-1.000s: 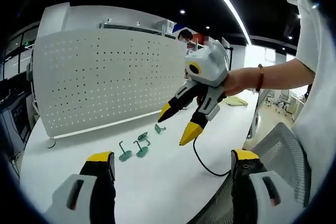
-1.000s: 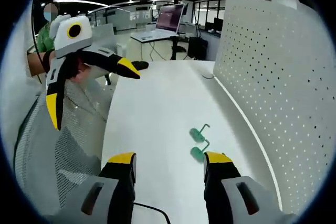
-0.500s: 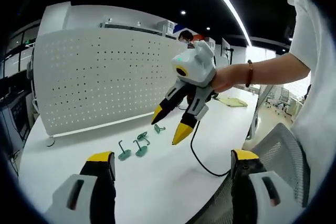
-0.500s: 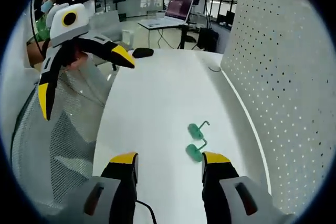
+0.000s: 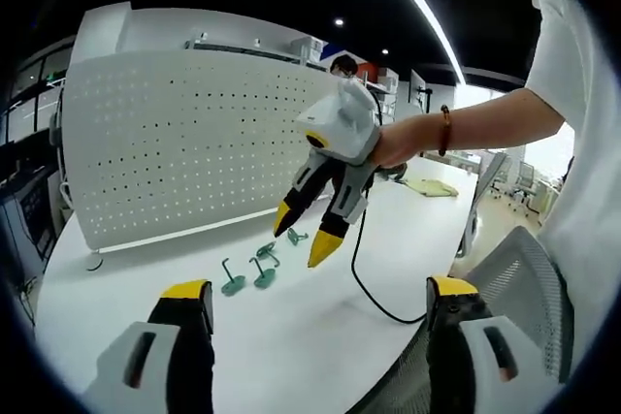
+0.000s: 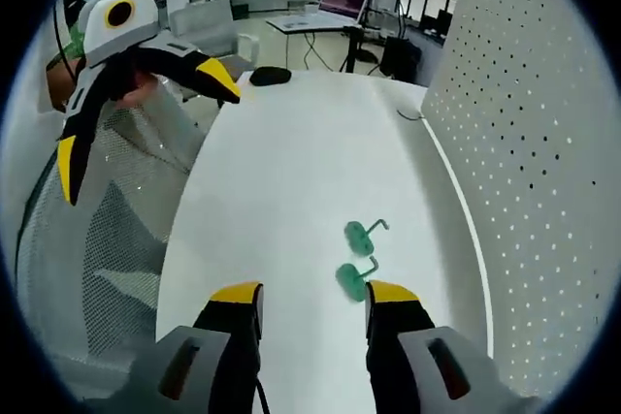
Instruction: Insert the hook assembly into the mounting plate slot until the hook locks in place.
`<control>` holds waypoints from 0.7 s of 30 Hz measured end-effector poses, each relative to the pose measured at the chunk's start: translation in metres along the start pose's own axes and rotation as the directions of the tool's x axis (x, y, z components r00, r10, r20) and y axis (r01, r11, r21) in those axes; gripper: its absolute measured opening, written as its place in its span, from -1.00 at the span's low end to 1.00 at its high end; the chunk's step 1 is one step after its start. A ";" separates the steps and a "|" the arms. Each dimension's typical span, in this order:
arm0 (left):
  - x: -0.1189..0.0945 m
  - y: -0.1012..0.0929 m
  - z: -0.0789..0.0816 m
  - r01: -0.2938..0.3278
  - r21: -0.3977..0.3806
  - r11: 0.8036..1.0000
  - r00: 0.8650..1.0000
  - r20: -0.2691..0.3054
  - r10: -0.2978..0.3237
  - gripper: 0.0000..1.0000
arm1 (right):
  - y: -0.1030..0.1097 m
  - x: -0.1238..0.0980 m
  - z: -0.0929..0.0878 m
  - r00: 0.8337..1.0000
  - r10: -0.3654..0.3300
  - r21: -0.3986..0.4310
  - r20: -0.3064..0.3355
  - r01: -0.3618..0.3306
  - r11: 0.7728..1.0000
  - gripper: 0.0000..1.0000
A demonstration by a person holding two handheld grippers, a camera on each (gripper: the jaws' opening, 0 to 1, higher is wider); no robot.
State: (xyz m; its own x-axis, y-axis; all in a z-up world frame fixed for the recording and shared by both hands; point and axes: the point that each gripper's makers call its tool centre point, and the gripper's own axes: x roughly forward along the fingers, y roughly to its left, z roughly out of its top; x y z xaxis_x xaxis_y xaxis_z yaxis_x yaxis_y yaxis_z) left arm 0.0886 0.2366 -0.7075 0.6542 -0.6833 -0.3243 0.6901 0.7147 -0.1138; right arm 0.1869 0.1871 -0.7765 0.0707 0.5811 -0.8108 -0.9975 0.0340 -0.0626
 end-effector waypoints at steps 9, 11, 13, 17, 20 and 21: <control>0.000 0.002 -0.003 -0.004 0.001 1.000 1.000 -0.015 0.004 0.84 | -0.005 0.011 -0.006 0.999 0.021 -0.014 -0.038 -0.022 1.000 -0.19; 0.000 0.002 -0.004 -0.004 -0.001 1.000 1.000 -0.016 0.004 0.84 | -0.005 0.014 -0.008 0.998 0.028 -0.018 -0.048 -0.029 0.999 -0.20; 0.000 0.003 -0.004 -0.005 -0.002 1.000 1.000 -0.016 0.005 0.84 | -0.006 0.016 -0.011 0.998 0.032 -0.023 -0.063 -0.033 0.999 -0.20; 0.001 0.003 -0.006 -0.004 -0.007 1.000 1.000 -0.020 0.004 0.83 | -0.009 0.020 -0.013 0.996 0.039 -0.027 -0.075 -0.041 0.999 -0.20; 0.001 0.004 -0.008 -0.001 -0.007 1.000 1.000 -0.028 0.001 0.82 | -0.013 0.022 -0.014 0.996 0.032 -0.031 -0.081 -0.034 0.999 -0.20; 0.001 0.004 -0.008 -0.002 -0.008 1.000 1.000 -0.029 0.002 0.82 | -0.014 0.024 -0.014 0.996 0.034 -0.029 -0.084 -0.036 0.999 -0.20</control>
State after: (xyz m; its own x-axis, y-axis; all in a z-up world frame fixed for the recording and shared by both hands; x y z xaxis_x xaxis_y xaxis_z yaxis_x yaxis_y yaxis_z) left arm 0.0897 0.2400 -0.7163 0.6465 -0.6772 -0.3513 0.6862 0.7174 -0.1203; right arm 0.2024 0.1892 -0.8027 0.0377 0.5112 -0.8586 -0.9987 -0.0108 -0.0502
